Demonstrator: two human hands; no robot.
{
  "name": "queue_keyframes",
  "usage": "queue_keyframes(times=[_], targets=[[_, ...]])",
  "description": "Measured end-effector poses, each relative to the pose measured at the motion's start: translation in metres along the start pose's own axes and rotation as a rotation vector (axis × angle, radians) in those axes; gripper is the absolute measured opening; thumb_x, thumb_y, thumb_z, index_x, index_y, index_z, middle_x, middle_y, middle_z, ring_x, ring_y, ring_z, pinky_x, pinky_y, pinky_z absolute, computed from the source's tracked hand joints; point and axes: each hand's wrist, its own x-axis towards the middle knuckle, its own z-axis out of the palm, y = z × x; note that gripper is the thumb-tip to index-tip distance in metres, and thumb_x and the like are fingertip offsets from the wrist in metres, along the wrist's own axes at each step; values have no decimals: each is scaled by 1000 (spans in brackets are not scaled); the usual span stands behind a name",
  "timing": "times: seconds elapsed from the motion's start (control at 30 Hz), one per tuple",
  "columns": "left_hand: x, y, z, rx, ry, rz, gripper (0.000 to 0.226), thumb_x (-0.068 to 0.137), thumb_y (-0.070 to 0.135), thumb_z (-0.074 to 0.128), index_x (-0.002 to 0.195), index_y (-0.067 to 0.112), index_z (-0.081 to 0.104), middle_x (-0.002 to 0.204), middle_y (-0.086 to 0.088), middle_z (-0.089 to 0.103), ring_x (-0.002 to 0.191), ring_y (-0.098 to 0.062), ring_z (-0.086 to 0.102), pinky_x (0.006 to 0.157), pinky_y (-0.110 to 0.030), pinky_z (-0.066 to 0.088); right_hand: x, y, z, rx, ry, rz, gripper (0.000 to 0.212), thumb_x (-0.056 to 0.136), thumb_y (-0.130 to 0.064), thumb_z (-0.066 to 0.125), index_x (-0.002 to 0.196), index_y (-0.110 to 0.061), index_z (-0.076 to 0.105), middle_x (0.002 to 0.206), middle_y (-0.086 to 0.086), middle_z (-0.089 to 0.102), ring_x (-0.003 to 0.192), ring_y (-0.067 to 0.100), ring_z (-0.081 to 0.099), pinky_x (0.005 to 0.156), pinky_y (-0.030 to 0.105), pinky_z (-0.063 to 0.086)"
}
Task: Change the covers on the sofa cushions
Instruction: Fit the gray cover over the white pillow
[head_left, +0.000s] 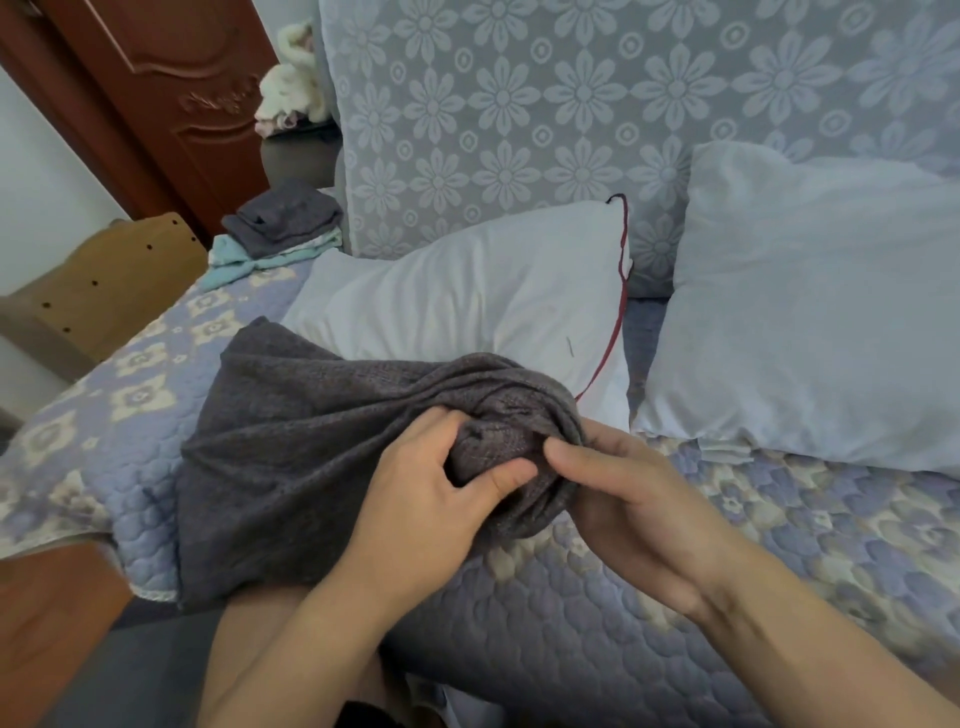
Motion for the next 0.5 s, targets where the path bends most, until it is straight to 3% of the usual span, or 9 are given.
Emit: queue_keyframes(times=[0.13,0.27,0.37,0.43,0.5], targets=[[9,2,-11,63,-86,92,35,84,51,67,80,17,61,84,8,60,86,-13,61,78,-39,50,3,-7,-1,145,-31,44,52,108,-38,30,143,-6,51,145,12,55,139,24,48,119,43,26],[18,-2,-18,259,-137,230,35,89,48,63,80,15,56,86,6,56,84,-16,59,73,-46,50,2,-5,-13,-24,-15,56,44,106,-30,44,135,0,58,138,18,60,134,29,52,119,49,30],[20,-3,-22,411,-84,327,25,89,37,57,79,14,53,87,6,53,82,-19,56,69,-47,50,-4,-9,-12,-161,-4,3,44,97,-30,56,109,11,65,112,20,69,108,28,62,105,42,46],[20,-2,-25,484,-43,354,21,90,32,55,82,13,58,90,4,55,84,-21,57,71,-47,50,-5,-9,-12,-111,6,-31,36,99,-29,52,93,3,66,99,15,69,97,27,63,98,39,49],[19,-2,-26,492,-54,348,22,92,30,55,87,11,64,96,2,58,92,-23,59,76,-47,51,-5,-9,-11,-45,27,-43,25,103,-22,49,101,-3,66,102,18,70,93,30,65,91,40,54]])
